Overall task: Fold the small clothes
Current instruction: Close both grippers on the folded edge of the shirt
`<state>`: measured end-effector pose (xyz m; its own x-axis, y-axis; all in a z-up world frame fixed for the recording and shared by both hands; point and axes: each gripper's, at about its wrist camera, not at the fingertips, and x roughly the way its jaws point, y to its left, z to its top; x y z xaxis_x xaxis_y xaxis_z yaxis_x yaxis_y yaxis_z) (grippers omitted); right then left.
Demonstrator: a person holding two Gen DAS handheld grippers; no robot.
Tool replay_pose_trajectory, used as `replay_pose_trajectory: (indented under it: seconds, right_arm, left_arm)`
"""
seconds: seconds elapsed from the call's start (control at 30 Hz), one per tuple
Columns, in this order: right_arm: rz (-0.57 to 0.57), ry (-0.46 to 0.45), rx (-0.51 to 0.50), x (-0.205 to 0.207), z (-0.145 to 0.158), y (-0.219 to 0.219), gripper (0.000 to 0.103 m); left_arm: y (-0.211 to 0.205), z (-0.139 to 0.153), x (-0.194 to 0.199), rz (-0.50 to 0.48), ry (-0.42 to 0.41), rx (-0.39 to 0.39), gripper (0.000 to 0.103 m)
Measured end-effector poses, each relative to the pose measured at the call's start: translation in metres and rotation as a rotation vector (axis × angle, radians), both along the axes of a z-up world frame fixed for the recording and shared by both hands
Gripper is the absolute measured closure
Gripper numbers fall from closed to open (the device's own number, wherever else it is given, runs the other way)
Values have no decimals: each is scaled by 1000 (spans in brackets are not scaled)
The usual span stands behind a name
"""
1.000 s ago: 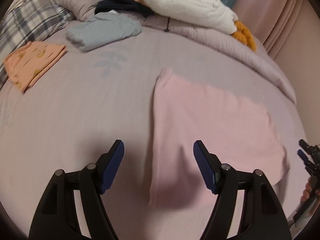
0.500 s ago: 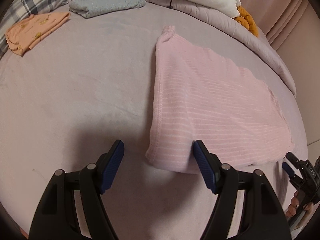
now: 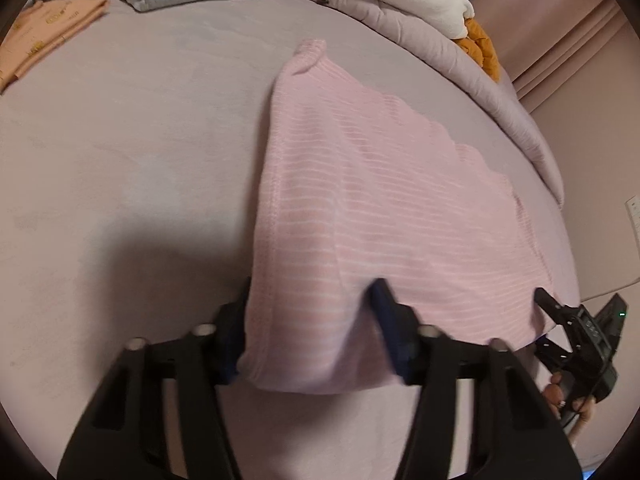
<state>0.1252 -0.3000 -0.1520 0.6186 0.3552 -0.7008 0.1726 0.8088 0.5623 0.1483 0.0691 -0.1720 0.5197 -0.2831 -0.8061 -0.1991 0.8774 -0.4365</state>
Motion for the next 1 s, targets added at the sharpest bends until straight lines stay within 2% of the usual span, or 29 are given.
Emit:
replay_pose_trajectory:
  seconds: [0.03, 0.07, 0.13, 0.17, 0.2, 0.27, 0.47, 0.6, 0.8, 1.0]
  right_arm:
    - [-3, -6, 11, 1, 0, 0, 39]
    - [-6, -15, 24, 3, -1, 0, 42]
    - [-9, -14, 33, 8, -2, 3, 62]
    - [-5, -11, 34, 9, -2, 4, 68]
    - [0, -10, 30, 9, -2, 5, 81]
    - [0, -30, 18, 6, 3, 6, 87]
    - [14, -131, 5, -18, 31, 3, 90]
    - [29, -167, -29, -40, 45, -3, 90]
    - [12, -141, -22, -67, 46, -13, 90]
    - [-33, -51, 3, -75, 21, -21, 90]
  left_arm:
    - [-1, 0, 1, 6, -2, -2, 62]
    - [-2, 0, 1, -6, -9, -5, 76]
    - [-6, 1, 0, -28, -22, 10, 79]
    - [-8, 3, -2, -32, -21, 21, 81]
    - [-10, 6, -4, -37, -26, 33, 84]
    - [-12, 10, -9, -41, -33, 46, 87]
    - [-25, 26, -33, -105, -42, 72, 89]
    - [-33, 27, -60, -132, -23, 43, 89]
    - [-44, 27, -95, -156, -4, 45, 88]
    - [-46, 15, -92, -142, 31, 70, 86]
